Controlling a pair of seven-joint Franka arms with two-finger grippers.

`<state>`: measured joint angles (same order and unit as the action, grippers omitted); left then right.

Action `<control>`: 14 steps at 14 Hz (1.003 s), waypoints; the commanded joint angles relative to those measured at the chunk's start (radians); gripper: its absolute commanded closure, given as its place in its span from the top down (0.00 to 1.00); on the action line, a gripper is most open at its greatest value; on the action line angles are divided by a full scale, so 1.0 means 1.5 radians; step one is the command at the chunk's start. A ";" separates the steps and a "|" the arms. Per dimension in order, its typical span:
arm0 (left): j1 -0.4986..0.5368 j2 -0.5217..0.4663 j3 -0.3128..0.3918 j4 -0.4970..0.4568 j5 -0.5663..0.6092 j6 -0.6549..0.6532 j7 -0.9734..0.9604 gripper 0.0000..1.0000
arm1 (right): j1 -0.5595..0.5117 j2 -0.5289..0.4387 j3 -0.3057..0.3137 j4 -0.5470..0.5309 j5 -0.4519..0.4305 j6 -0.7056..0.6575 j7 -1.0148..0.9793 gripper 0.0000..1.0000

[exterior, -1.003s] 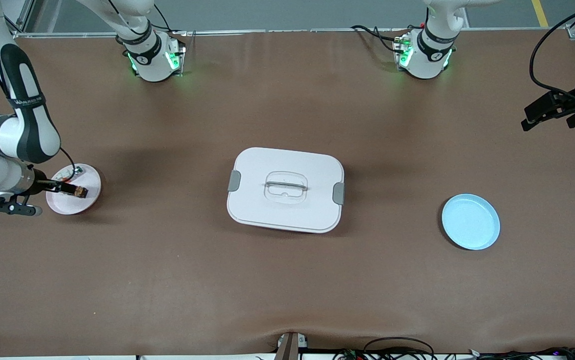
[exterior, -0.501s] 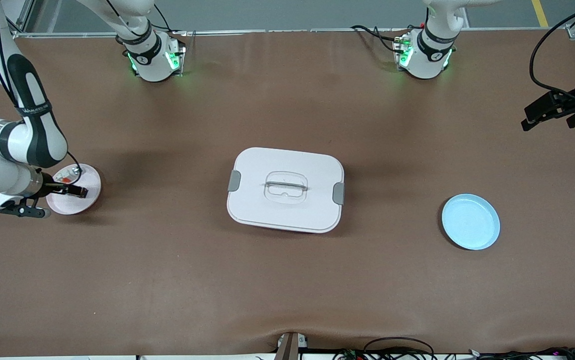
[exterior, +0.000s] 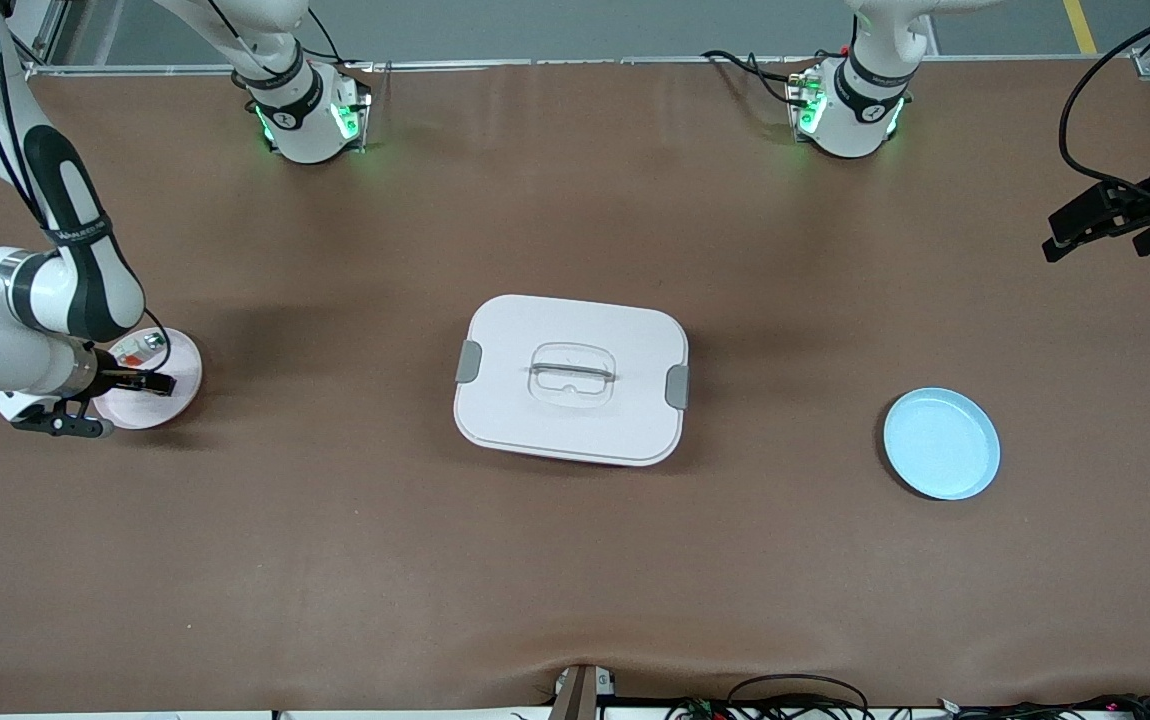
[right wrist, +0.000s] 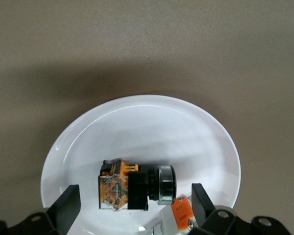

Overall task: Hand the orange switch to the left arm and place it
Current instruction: 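Close the right gripper on the orange-and-black switch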

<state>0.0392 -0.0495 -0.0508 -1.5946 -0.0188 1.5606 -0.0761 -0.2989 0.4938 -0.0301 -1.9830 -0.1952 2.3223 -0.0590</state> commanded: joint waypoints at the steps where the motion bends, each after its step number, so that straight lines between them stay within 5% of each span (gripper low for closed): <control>1: 0.001 0.005 -0.002 0.013 -0.009 -0.014 0.009 1.00 | -0.032 0.020 0.011 0.011 -0.013 0.008 -0.005 1.00; 14: 0.002 0.003 -0.002 0.014 -0.034 -0.015 0.004 1.00 | -0.033 0.037 0.012 0.012 -0.010 0.011 -0.005 1.00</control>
<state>0.0387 -0.0494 -0.0526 -1.5946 -0.0508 1.5606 -0.0761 -0.3303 0.5332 -0.0281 -1.9813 -0.1953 2.3347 -0.0658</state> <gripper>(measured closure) 0.000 0.000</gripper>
